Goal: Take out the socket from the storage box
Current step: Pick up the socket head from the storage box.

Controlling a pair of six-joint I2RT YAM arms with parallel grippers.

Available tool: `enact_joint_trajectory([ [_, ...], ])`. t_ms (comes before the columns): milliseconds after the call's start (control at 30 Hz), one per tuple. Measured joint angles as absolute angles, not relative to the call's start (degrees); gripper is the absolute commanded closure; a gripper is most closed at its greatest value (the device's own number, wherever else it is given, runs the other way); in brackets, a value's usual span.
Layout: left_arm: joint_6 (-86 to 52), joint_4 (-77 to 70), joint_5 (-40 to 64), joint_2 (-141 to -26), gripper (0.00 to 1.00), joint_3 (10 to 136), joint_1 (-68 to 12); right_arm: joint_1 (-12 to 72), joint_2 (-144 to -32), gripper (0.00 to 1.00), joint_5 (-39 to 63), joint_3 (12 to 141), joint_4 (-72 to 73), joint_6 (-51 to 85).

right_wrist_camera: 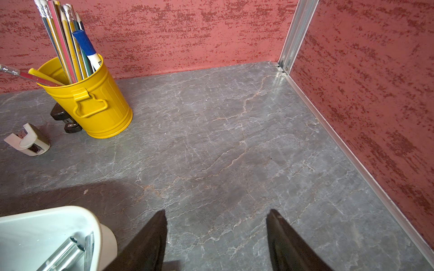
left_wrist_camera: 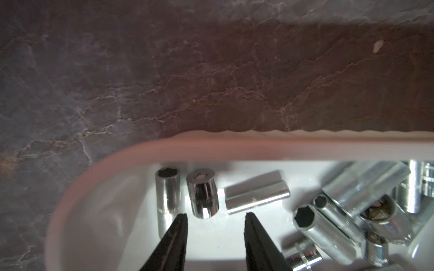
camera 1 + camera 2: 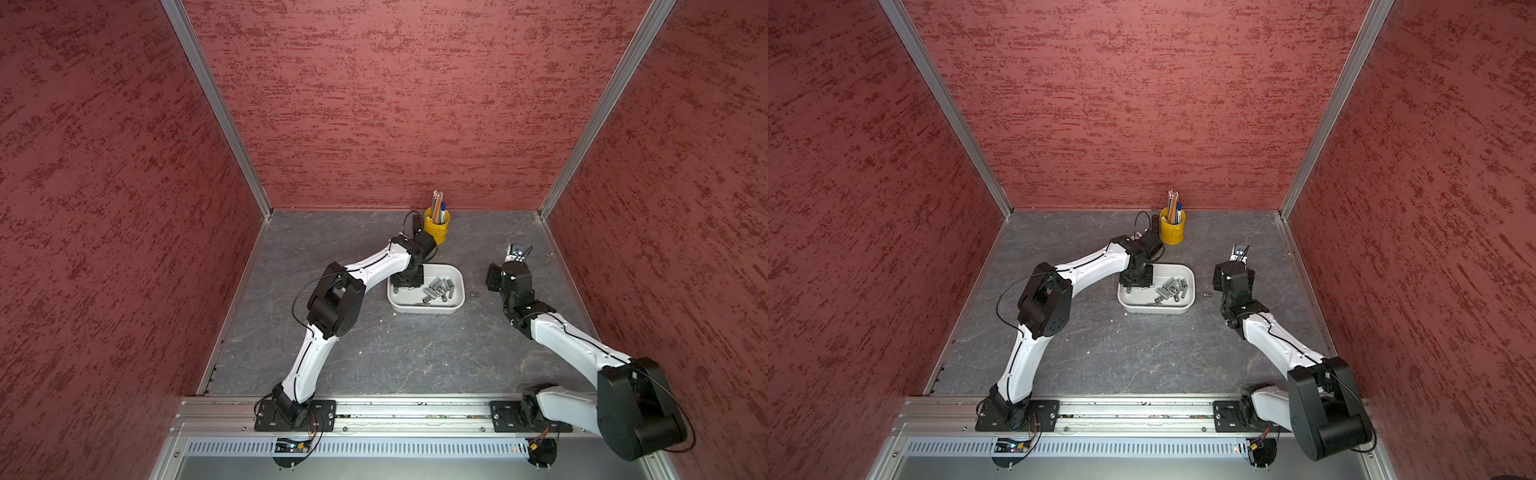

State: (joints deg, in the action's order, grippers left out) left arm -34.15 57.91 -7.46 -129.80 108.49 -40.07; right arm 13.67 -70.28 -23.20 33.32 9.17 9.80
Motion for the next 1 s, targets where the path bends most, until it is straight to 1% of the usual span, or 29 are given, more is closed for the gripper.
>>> enact_joint_trajectory([
  [300, -34.3, 57.5, -7.4, -133.2, 0.62, 110.1, -38.9, 13.7, -70.3, 0.31, -23.1, 33.3, 9.2, 9.8],
  [467, -34.3, 56.9, -7.5, -133.7, 0.69, 110.5, -38.8, 13.7, -70.3, 0.31, -23.1, 33.3, 9.2, 9.8],
  [633, -34.5, 56.2, -7.3, -133.7, 0.83, 110.5, -38.7, 13.7, -70.3, 0.31, -22.9, 33.3, 9.2, 9.8],
  [667, -34.6, 56.1, -7.2, -133.7, 0.84, 110.5, -38.7, 13.7, -70.3, 0.31, -22.7, 33.3, 9.2, 9.8],
  [1000, -32.9, 56.1, -5.6, -131.6, 0.87, 110.3, -38.5, 13.7, -70.3, 0.31, -22.7, 33.3, 9.2, 9.8],
])
